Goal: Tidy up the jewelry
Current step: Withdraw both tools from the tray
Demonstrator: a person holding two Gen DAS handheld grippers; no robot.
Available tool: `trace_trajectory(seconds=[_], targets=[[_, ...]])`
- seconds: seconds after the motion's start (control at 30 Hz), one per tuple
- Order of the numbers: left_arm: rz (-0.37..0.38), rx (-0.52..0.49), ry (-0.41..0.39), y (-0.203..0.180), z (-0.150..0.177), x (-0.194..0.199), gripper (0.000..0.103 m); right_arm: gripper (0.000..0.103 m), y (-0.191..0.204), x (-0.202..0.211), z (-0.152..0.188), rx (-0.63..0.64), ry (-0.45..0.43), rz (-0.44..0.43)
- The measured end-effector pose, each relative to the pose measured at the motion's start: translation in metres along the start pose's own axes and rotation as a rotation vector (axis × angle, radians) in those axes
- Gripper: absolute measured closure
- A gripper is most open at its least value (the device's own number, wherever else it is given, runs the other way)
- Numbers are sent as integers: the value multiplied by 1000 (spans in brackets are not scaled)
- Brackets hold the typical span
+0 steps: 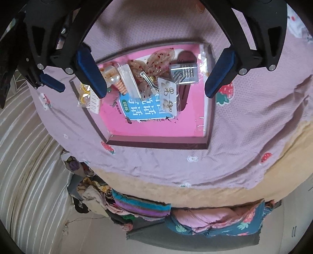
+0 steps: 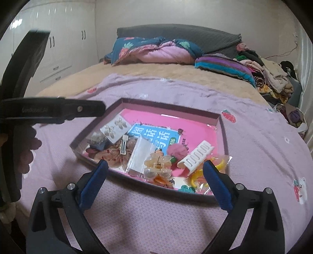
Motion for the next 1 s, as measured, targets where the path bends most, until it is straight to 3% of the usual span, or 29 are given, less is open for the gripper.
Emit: trace_trajectory(seconds=[0.53,1.0], targets=[[-45,11,-76,13,28,64,10,6,8,82,5,5,-132,68],[-97,9,-101,20,69,89,10,6,8,112,33,-3,-126,106]])
Point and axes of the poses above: each gripper's, at about its wrist camera, not at the fingertips, and x roughly against the way its jaws point, y to its left, z to its underside, the point moved 9 cm from there along -x, roughly the way its jaws point, and after that the axes turned 12 degrees about -z, right-handed, at the moved point
